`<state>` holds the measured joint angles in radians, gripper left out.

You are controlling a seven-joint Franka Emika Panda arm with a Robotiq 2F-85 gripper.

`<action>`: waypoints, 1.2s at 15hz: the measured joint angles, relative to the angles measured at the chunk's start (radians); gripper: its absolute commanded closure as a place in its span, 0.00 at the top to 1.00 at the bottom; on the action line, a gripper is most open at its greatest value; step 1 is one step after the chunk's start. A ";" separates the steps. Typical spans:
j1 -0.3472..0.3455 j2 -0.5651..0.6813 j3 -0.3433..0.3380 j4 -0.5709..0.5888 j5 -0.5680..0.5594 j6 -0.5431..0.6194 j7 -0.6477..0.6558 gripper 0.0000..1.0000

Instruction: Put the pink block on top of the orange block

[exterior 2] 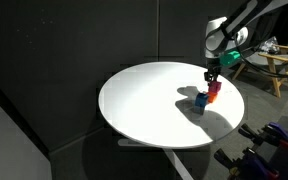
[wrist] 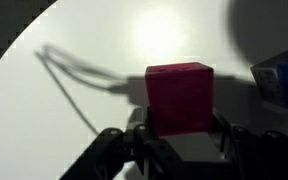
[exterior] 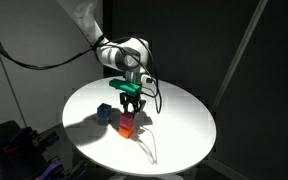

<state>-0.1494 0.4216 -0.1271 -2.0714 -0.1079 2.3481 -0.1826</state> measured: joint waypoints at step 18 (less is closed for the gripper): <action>-0.001 0.028 0.000 0.014 0.000 0.000 0.000 1.00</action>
<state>-0.1501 0.4496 -0.1272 -2.0576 -0.1079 2.3481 -0.1826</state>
